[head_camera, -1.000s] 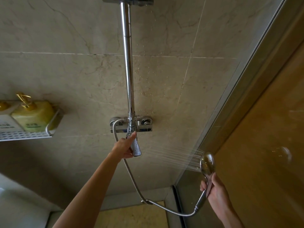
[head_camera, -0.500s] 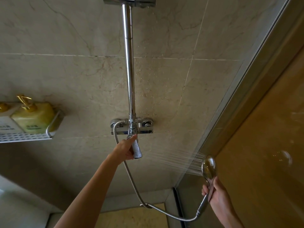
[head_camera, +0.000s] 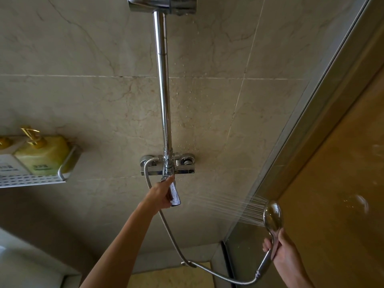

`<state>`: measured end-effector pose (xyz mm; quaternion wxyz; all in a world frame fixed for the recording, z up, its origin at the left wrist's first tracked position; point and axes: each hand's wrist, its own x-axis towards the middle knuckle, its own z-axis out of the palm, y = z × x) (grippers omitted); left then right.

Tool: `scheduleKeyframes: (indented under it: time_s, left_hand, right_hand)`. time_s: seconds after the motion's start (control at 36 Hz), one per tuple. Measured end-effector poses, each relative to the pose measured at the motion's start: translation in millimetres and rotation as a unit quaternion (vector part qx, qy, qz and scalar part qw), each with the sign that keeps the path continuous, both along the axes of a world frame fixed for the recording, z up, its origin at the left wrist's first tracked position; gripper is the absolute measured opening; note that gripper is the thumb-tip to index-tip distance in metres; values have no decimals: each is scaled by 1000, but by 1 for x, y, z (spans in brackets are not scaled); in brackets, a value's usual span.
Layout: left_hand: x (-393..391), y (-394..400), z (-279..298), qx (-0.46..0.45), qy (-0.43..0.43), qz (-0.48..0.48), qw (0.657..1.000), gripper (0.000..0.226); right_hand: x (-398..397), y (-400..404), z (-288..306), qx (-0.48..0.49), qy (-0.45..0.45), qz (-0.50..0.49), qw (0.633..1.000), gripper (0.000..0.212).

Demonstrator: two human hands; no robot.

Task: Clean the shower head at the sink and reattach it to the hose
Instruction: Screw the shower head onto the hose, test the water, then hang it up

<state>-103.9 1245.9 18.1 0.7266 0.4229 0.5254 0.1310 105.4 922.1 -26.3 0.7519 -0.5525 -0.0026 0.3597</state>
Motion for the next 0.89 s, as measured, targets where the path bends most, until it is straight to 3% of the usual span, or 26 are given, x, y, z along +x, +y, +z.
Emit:
scheduleKeyframes:
  time_s: [0.31,0.58,0.67,0.78,0.89]
  left_hand:
    - [2,8,-16,22,-15,21,999,47]
    - [-2,-13,-23,162,-1,-12,987,41]
    - [0,-19,-31,195,-33,7,980,42]
    - [2,-22,-37,182,-59,29,981,24]
    - [1,-18,-45,125,-104,30,986,52]
  right_hand:
    - [5,5,-2,9,2,-14,1000,34]
    - [7,6,0,15,-25,-6,1000,30]
    - [3,12,10,5,-31,-8,999,32]
    - [3,17,13,-1,-34,-3,999,29]
    - [4,18,5,-6,-18,3,1000,28]
